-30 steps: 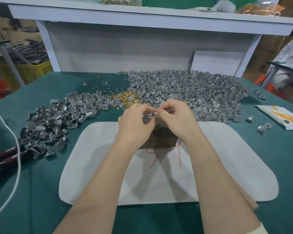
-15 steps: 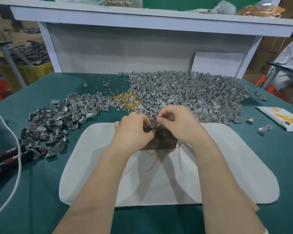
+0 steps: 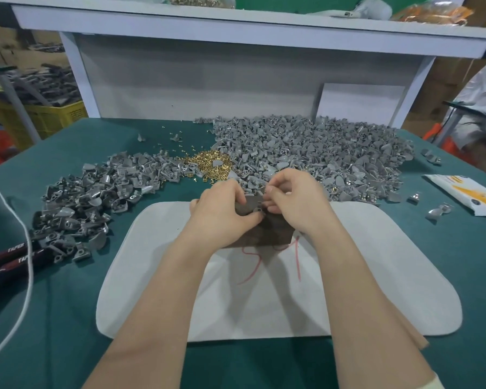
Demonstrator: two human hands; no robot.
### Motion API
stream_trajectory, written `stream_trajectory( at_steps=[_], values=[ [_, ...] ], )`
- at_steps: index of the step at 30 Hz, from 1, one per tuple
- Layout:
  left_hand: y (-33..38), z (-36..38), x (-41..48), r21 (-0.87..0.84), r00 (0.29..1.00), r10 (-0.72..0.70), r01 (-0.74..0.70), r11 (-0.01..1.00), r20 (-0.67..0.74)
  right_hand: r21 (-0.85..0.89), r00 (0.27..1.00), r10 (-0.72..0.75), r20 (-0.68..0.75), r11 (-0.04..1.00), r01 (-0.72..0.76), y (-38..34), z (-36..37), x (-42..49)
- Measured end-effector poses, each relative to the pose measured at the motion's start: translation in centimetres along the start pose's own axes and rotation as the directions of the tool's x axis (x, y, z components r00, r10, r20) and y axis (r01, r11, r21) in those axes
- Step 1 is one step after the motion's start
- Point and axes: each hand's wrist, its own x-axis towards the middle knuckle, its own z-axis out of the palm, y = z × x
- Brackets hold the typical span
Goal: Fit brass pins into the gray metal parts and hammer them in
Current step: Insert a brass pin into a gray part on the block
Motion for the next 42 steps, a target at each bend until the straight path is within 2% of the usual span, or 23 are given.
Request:
stream_trajectory(
  at_steps=[5,12,17,19,22,25,29,34,42],
  values=[
    [0.1,0.0,0.0,-0.09,0.997,0.048,-0.042,0.995,0.063,0.078,0.999,0.021,0.038,0.997,-0.024,-0.1,0.4,0.0],
    [0.2,0.4,-0.1,-0.013,0.999,0.049,-0.049,0.999,0.004,0.049,1.0,0.008,0.015,0.999,-0.009,-0.3,0.3,-0.2],
    [0.0,0.3,0.1,-0.029,0.999,0.049,-0.049,0.998,-0.002,0.082,0.994,0.048,0.102,0.995,-0.056,-0.6,0.0,-0.4],
    [-0.2,0.2,0.1,-0.02,0.999,0.038,-0.038,0.999,-0.008,0.052,0.996,0.05,0.077,0.997,-0.054,-0.5,-0.2,-0.4],
    [-0.2,0.1,0.1,0.015,1.0,0.0,0.001,1.0,-0.01,-0.089,1.0,-0.014,-0.002,0.996,0.014,-0.2,-0.4,-0.2],
    [0.0,0.1,0.0,0.025,1.0,-0.006,0.006,1.0,0.012,-0.171,0.998,-0.065,0.002,0.983,0.064,-0.4,-0.1,-0.3],
    [0.1,0.2,0.0,0.02,0.999,0.026,-0.026,0.999,0.028,-0.141,0.999,-0.029,0.037,0.989,0.034,-0.7,0.7,-0.3],
    [-0.2,-0.1,0.2,-0.065,0.999,-0.014,0.017,0.998,0.043,-0.139,0.999,-0.035,0.034,0.99,0.04,-0.8,0.8,-0.4],
    [-0.4,0.2,0.3,0.03,0.999,0.025,-0.024,0.999,-0.024,-0.052,0.998,-0.016,0.068,0.998,0.019,-0.6,1.2,-0.3]
  ],
)
